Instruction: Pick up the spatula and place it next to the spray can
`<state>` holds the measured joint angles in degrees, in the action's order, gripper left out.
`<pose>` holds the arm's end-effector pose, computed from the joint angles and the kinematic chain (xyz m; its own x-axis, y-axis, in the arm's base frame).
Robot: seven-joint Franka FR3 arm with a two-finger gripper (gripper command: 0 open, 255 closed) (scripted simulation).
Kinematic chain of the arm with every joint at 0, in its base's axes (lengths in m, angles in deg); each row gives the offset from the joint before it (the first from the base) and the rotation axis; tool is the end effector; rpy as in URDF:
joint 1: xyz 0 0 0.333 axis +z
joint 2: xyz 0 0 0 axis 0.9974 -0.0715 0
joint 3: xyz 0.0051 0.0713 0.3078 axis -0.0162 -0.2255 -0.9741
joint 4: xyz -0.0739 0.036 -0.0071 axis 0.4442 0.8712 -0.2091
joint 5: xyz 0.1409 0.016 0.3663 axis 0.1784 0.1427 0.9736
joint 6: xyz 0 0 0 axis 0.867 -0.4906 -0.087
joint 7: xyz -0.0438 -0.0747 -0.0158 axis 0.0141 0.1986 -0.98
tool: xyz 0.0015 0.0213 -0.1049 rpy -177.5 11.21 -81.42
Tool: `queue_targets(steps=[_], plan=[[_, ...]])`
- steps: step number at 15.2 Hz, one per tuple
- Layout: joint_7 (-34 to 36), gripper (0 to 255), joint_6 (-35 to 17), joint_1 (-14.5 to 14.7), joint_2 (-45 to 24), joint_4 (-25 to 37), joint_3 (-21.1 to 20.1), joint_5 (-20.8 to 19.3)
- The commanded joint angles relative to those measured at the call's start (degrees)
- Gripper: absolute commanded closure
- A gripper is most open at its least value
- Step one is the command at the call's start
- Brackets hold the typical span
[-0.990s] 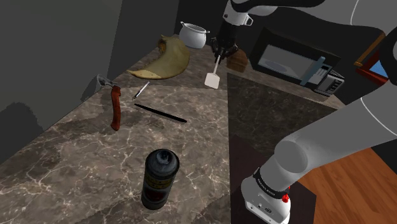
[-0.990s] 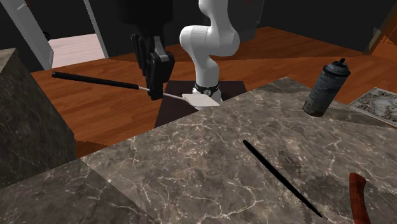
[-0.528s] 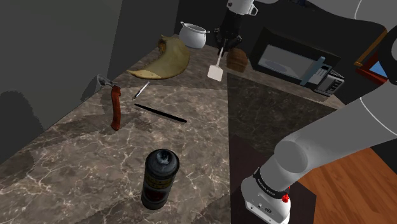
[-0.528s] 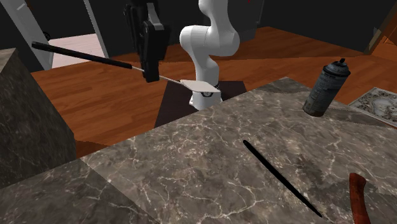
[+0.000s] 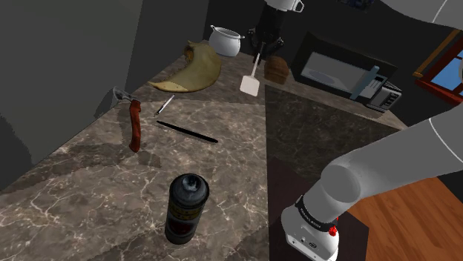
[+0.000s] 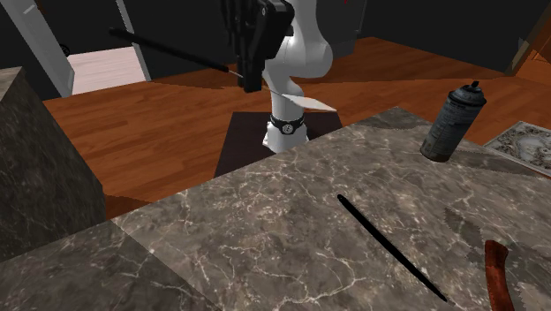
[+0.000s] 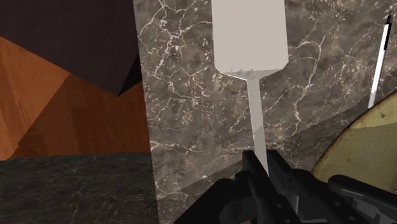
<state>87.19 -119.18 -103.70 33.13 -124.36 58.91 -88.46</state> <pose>0.4480 -0.0608 0.6098 0.5220 -0.8504 0.0659 -0.8522 -0.5232 -0.0009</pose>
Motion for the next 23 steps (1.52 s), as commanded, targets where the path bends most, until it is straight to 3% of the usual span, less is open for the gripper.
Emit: queue_targets(steps=[1,10,19,23], plan=[[2.1,255,0.3,1.0,2.8,-2.5,-1.4,0.8],[11.9,255,3.1,5.5,12.1,-8.7,-8.5,5.6],[23.2,255,6.2,10.1,17.1,-9.6,-17.2,11.5],[23.1,255,3.3,10.4,17.8,-13.1,-17.6,12.1]])
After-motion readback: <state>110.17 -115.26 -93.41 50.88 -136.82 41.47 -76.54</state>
